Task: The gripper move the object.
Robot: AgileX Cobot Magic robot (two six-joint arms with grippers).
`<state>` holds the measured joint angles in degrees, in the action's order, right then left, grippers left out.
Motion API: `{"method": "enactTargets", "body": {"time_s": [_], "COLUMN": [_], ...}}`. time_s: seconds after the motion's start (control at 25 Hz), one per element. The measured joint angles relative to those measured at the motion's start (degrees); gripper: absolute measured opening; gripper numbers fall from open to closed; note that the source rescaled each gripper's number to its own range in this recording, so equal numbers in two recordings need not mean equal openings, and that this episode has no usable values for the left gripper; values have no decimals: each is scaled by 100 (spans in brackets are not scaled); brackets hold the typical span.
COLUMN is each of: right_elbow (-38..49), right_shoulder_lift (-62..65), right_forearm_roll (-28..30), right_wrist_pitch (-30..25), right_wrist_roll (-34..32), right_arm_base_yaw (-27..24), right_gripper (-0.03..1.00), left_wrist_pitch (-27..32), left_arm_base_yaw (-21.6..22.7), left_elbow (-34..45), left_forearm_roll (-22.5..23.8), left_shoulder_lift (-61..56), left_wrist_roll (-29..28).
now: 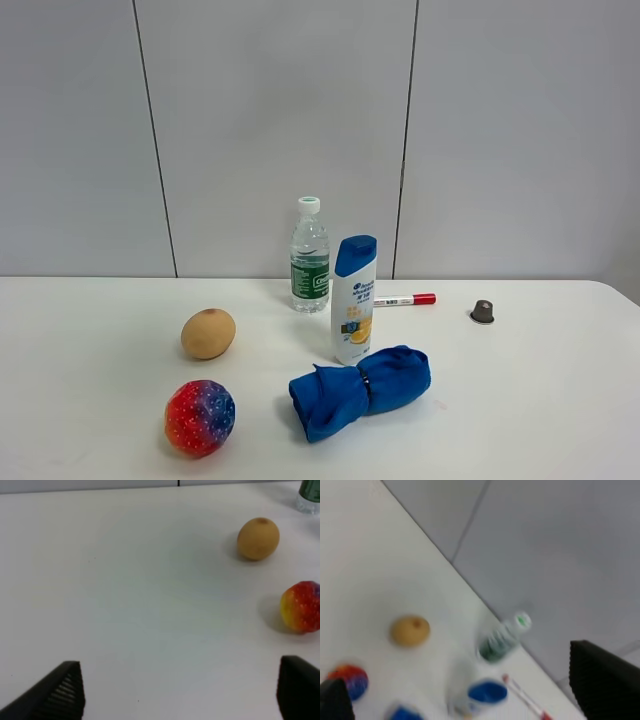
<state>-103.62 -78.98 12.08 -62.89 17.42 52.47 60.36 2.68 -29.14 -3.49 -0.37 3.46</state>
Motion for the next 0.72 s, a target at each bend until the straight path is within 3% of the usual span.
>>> {"method": "enactTargets", "body": {"time_s": [0.16, 0.4, 0.48, 0.72], "right_elbow": [1244, 3389, 3990, 5317], "right_shoulder_lift": [753, 2106, 2491, 3444], "right_forearm_roll": [296, 74, -161, -383], "right_wrist_pitch": [-10, 771, 938, 992], "right_wrist_roll": [-261, -908, -1112, -1215], "right_arm_base_yaw": [0, -201, -624, -2509], "right_gripper": [68, 68, 68, 72], "left_wrist_pitch": [0, 0, 0, 0], "left_arm_base_yaw": [0, 0, 0, 0], "left_elbow": [0, 0, 0, 0], "left_forearm_roll": [0, 0, 0, 0], "left_shoulder_lift": [0, 0, 0, 0], "left_wrist_roll": [0, 0, 0, 0]}}
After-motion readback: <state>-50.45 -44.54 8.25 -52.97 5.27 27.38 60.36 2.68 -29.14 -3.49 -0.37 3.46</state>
